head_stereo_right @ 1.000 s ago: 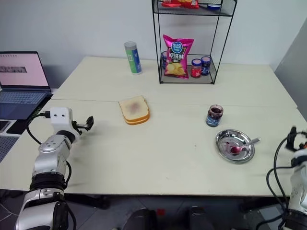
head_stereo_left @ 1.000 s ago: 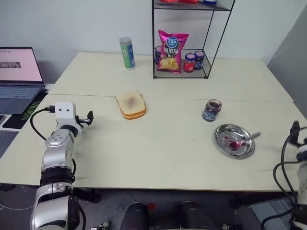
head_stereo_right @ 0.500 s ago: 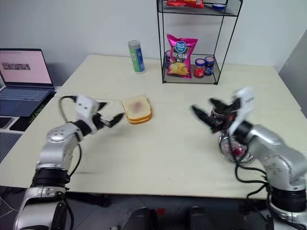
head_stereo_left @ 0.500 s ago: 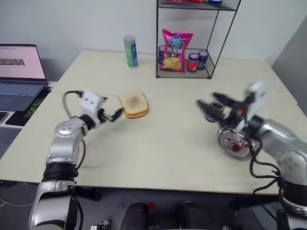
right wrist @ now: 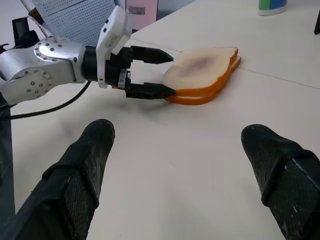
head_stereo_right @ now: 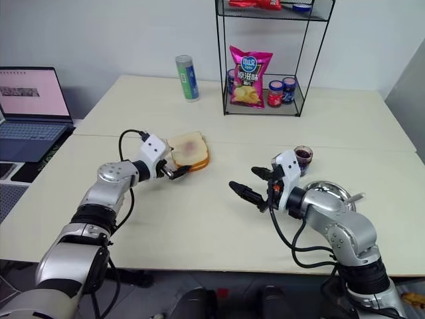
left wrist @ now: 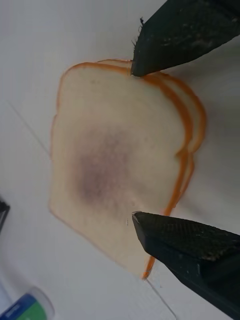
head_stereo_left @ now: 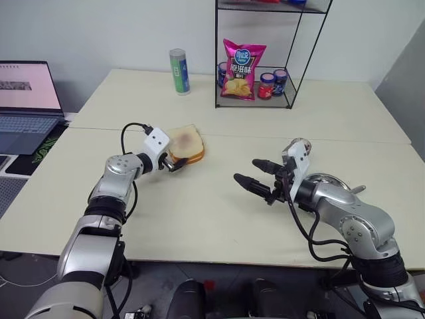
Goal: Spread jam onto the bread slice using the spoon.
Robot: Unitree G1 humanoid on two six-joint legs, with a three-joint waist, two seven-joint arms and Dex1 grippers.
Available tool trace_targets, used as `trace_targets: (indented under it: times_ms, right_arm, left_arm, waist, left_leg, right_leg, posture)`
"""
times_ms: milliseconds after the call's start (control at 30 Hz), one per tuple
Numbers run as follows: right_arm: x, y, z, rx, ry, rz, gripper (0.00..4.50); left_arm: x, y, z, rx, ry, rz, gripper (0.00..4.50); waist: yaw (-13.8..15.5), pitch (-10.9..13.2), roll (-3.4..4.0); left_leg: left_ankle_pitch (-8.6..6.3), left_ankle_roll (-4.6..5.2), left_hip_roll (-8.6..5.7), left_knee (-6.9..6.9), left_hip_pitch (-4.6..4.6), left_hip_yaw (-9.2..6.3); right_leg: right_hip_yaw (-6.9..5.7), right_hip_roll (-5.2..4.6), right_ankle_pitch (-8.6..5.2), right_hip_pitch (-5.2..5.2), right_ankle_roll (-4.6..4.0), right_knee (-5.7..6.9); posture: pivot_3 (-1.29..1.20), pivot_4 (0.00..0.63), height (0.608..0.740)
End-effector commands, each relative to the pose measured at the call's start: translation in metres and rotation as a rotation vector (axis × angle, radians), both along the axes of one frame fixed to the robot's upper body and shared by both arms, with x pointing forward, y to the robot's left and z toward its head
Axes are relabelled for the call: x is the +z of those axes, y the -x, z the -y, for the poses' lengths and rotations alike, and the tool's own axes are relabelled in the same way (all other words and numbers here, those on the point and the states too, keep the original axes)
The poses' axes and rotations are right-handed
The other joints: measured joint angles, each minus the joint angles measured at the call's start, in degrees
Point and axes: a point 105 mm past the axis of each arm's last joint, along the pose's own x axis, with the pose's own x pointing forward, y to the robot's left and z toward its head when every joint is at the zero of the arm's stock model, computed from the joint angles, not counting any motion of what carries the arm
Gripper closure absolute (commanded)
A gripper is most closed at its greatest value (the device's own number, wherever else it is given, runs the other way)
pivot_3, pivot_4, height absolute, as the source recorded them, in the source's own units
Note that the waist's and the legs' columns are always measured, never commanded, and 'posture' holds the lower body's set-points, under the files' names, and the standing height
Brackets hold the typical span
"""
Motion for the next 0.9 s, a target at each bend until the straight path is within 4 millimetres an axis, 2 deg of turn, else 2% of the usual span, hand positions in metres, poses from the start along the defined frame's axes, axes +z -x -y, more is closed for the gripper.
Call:
trace_targets:
  times_ms: [33, 167, 300, 333, 500, 900]
  right_arm:
    - [0.014, 0.002, -0.001, -0.006, -0.020, 0.063, 0.04]
    - [0.015, 0.002, -0.002, -0.019, -0.029, 0.067, 0.04]
    - [0.017, 0.001, -0.002, -0.035, -0.044, 0.069, 0.00]
    - [0.017, 0.001, -0.002, -0.036, -0.045, 0.069, 0.00]
    - [0.017, 0.000, -0.001, -0.047, -0.049, 0.067, 0.00]
    - [0.018, -0.003, 0.001, -0.067, -0.066, 0.067, 0.00]
  left_arm:
    - [0.008, -0.007, 0.000, -0.003, -0.030, 0.024, 0.00]
    - [0.009, -0.011, -0.003, 0.022, -0.026, 0.021, 0.00]
    - [0.013, -0.014, -0.002, 0.046, 0.033, 0.014, 0.61]
    - [0.014, -0.014, -0.001, 0.046, 0.052, 0.010, 0.93]
    - [0.016, -0.015, -0.001, 0.049, 0.093, 0.001, 1.79]
    - [0.028, -0.012, 0.001, -0.003, 0.122, 0.027, 4.22]
  waist:
    - [-0.03, 0.00, 0.00]
    - [-0.07, 0.00, 0.00]
    - [-0.08, 0.00, 0.00]
    - [-0.08, 0.00, 0.00]
    - [-0.09, 0.00, 0.00]
    - [-0.11, 0.00, 0.00]
  left_leg:
    - [0.00, 0.00, 0.01, 0.00, 0.00, 0.00]
    - [0.00, 0.00, 0.01, 0.03, 0.00, 0.00]
    - [0.00, 0.00, 0.01, 0.04, 0.00, -0.01]
    - [0.00, 0.00, 0.01, 0.04, 0.00, -0.01]
    - [0.01, 0.00, 0.02, 0.07, 0.00, -0.02]
    - [0.01, 0.00, 0.01, 0.09, 0.00, -0.02]
  right_leg:
    - [-0.01, 0.00, 0.00, 0.00, 0.00, 0.00]
    - [-0.01, 0.00, 0.00, 0.00, 0.00, 0.03]
    - [-0.01, 0.00, 0.00, 0.00, 0.00, 0.04]
    - [-0.01, 0.00, 0.00, 0.00, 0.00, 0.04]
    - [-0.01, 0.00, 0.01, 0.00, 0.00, 0.08]
    - [-0.02, 0.00, 0.01, 0.00, 0.00, 0.09]
  posture:
    - [0.00, 0.150, 0.740]
    - [0.00, 0.150, 0.740]
    - [0.00, 0.150, 0.740]
    - [0.00, 0.150, 0.740]
    - [0.00, 0.150, 0.740]
    - [0.00, 0.150, 0.740]
